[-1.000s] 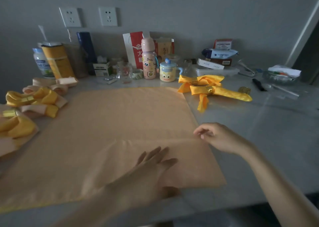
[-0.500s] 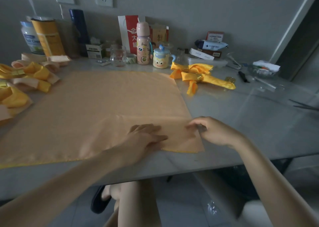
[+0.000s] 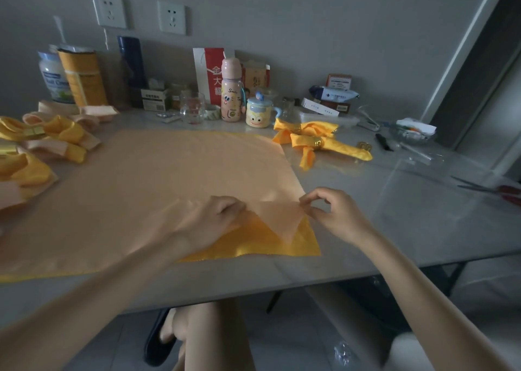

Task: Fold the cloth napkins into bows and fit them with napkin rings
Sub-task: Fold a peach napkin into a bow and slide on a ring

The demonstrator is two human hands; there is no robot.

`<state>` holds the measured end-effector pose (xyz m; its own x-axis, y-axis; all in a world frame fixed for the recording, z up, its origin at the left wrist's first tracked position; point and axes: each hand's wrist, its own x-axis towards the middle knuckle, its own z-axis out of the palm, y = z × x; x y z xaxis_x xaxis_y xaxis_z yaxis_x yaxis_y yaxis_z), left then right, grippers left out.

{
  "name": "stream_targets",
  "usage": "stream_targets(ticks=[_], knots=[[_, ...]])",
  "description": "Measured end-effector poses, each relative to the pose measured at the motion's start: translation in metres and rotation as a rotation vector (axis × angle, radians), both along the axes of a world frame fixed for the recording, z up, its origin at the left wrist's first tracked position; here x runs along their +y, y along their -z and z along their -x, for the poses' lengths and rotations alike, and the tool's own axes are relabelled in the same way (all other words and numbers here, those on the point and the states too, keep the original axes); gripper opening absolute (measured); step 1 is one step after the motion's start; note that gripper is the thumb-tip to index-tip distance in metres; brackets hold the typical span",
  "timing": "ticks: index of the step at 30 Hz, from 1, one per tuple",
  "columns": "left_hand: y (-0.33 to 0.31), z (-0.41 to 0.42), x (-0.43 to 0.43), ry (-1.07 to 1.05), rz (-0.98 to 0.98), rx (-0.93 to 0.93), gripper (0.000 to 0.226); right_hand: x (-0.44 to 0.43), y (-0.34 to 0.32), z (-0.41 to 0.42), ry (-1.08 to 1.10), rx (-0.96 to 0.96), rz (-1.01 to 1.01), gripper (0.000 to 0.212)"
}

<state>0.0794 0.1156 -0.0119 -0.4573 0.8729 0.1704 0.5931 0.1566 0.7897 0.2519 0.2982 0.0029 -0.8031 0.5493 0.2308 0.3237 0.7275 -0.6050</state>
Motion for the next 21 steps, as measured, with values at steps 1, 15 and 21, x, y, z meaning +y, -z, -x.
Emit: stream_targets(ticks=[1, 15, 21], knots=[[-0.005, 0.001, -0.002, -0.034, -0.003, 0.005, 0.033, -0.001, -0.004, 0.003, -0.013, -0.021, -0.011, 0.028], [-0.032, 0.028, -0.069, -0.083, 0.021, -0.168, 0.021, -0.039, -0.021, 0.044, -0.204, 0.0, 0.192, 0.009], [-0.044, 0.038, -0.111, 0.293, 0.449, -0.145, 0.028, -0.048, -0.052, 0.033, -0.403, -0.571, 0.171, 0.019]])
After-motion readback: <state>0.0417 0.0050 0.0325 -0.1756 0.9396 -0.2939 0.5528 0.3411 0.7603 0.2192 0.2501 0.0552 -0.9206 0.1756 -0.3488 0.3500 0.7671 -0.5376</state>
